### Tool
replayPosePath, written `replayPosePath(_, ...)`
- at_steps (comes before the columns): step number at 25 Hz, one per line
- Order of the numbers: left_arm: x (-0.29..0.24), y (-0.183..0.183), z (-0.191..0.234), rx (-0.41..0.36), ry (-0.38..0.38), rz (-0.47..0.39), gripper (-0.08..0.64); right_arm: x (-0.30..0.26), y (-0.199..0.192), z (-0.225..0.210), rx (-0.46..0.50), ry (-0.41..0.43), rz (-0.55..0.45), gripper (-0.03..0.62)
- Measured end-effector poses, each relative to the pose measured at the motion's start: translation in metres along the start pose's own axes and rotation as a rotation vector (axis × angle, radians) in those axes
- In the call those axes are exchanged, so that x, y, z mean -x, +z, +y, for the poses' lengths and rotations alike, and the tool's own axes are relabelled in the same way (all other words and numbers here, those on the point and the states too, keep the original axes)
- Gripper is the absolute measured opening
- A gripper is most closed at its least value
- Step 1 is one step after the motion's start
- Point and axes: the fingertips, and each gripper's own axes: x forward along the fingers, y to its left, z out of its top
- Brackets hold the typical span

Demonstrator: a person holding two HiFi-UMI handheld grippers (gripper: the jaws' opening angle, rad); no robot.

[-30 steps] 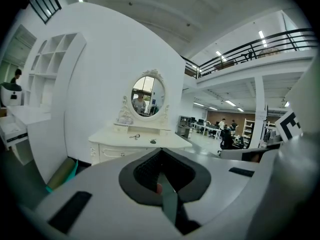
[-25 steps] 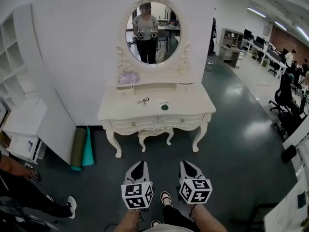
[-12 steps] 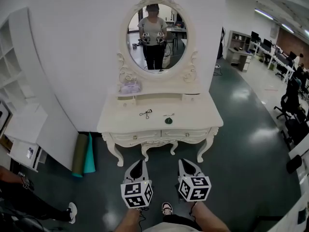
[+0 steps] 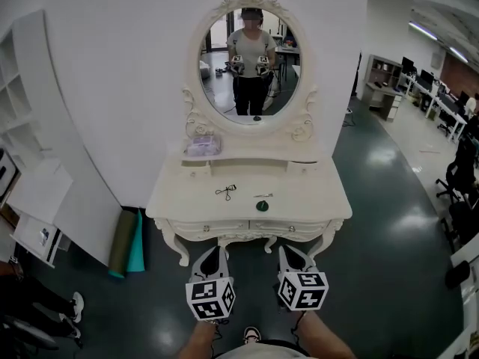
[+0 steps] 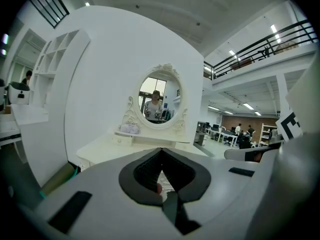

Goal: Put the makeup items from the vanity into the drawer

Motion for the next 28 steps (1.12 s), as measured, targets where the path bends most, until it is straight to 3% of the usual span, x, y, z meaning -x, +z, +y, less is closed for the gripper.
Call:
replayPosePath(11, -0.036, -0.007, 0.016, 0.008, 0.083, 0.032, 0.005, -0.042, 0.003, -0.022, -0.010, 0.037, 0.038, 0.017)
replayPosePath(23, -0.080, -0.007, 0.029, 0.014, 0.069, 0.051, 0.005, -0.081, 0.012, -0.038, -0.009, 0.013, 0.047, 0.017)
replayPosePath(28, -0.117, 0.010, 0.038, 0.006, 0.044, 0.031, 0.005, -0.112, 0.034, -0.041, 0.006, -0.003, 0.022, 0.017)
